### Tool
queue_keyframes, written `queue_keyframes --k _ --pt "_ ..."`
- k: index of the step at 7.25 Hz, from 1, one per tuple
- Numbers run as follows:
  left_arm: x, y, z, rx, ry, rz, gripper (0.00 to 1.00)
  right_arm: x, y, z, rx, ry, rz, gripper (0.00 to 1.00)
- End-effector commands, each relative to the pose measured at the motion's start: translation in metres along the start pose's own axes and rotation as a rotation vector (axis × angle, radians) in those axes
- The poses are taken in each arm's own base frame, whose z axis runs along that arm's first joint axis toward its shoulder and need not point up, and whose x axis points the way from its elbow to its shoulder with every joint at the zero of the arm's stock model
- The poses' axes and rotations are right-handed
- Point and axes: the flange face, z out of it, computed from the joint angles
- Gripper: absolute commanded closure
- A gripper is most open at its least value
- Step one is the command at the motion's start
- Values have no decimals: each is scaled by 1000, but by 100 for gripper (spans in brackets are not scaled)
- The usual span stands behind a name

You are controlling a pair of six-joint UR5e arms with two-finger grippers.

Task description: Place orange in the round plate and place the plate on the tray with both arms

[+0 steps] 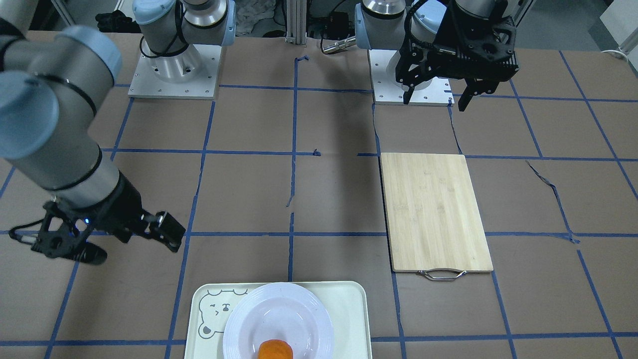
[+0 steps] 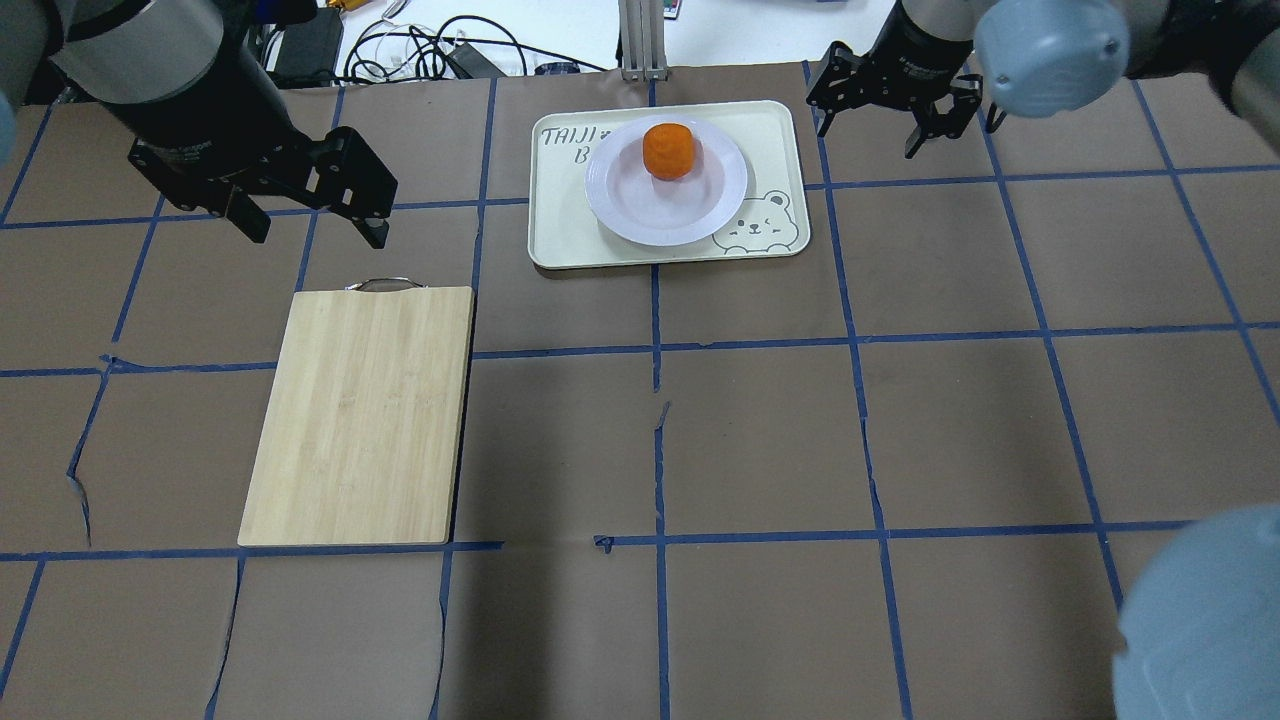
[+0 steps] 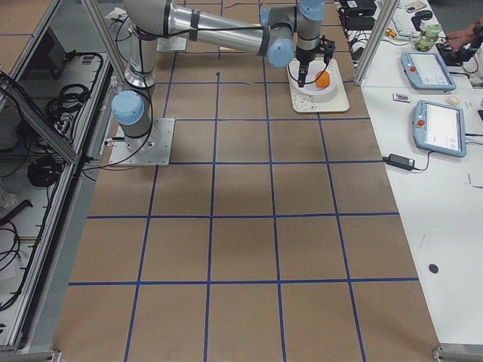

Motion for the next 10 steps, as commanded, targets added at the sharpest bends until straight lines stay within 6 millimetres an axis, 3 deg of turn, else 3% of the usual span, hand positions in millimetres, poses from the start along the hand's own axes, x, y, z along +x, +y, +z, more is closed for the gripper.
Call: queue_keyframes --k 1,3,10 --pt "0 0 0 0 0 0 0 11 65 -75 -14 80 -273 0" --pt "0 0 0 1 0 2 0 18 107 -92 1 93 -291 0" --pt "0 0 2 -3 0 1 0 14 104 -92 17 86 -281 0"
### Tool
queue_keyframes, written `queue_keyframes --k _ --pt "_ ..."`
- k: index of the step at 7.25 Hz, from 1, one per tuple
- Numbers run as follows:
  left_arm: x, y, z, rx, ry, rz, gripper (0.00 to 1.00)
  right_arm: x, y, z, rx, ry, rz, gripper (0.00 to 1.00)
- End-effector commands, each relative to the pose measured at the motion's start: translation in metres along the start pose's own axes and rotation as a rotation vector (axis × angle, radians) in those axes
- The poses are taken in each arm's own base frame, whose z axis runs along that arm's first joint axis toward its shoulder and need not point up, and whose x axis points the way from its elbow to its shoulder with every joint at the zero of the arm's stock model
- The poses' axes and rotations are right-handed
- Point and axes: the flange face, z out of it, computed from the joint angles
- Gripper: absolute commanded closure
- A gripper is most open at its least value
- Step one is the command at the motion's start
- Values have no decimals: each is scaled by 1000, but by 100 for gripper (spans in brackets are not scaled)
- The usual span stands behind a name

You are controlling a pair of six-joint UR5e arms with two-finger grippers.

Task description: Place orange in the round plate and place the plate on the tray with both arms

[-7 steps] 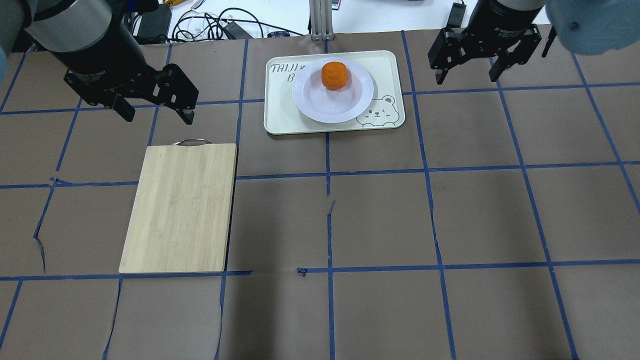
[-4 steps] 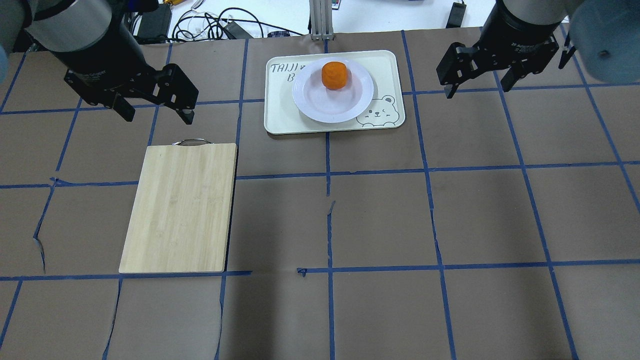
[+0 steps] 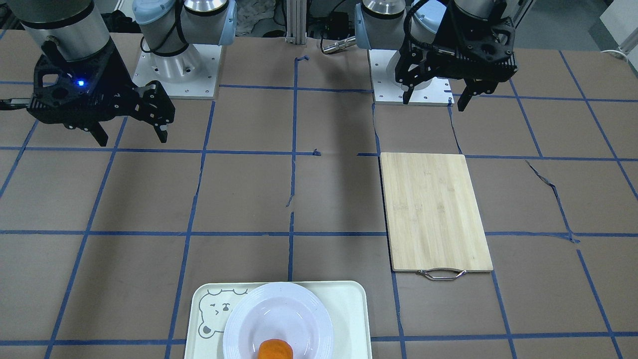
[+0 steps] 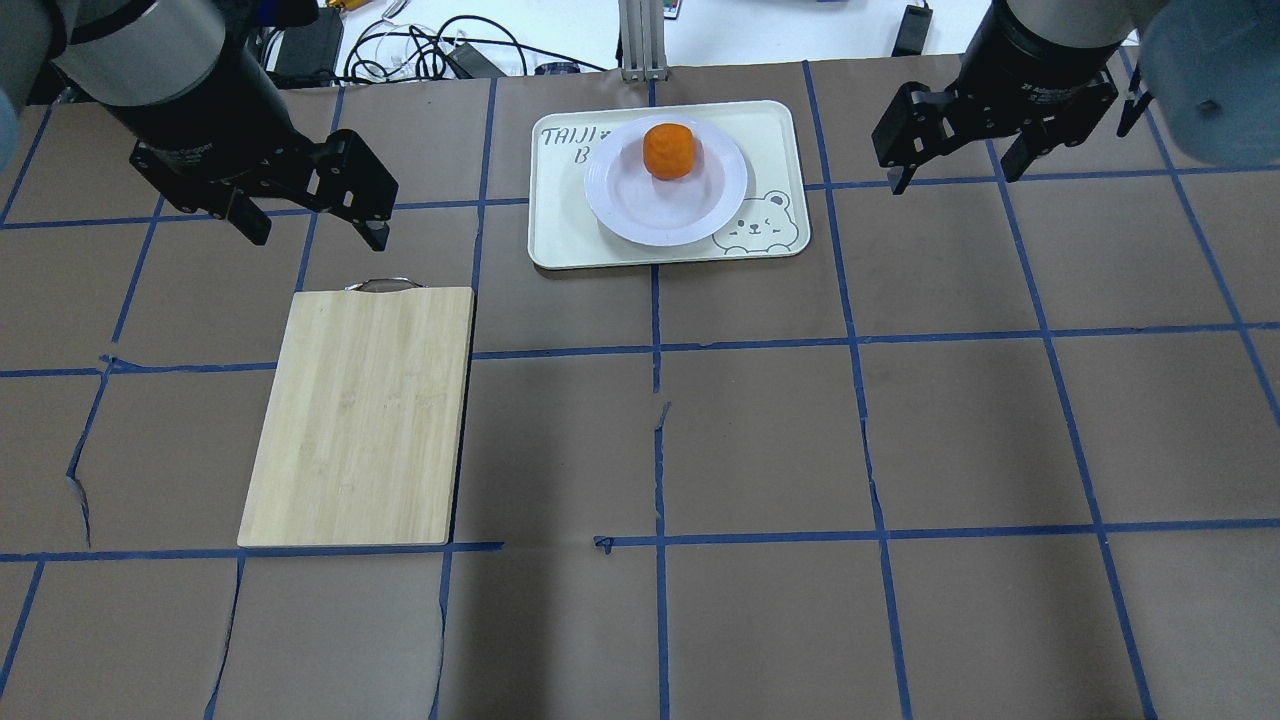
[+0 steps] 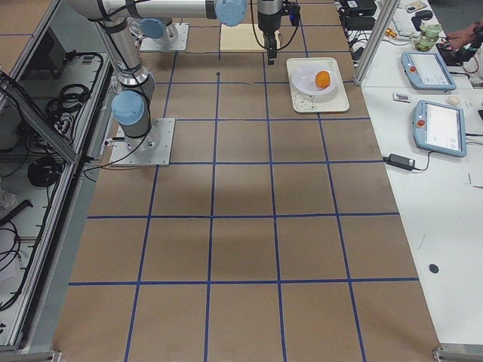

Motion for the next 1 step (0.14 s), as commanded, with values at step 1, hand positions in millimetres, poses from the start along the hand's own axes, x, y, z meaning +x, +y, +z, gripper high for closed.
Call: queue_keyframes --k 1 --pt "0 0 0 0 0 0 0 0 0 -1 2 0 1 0"
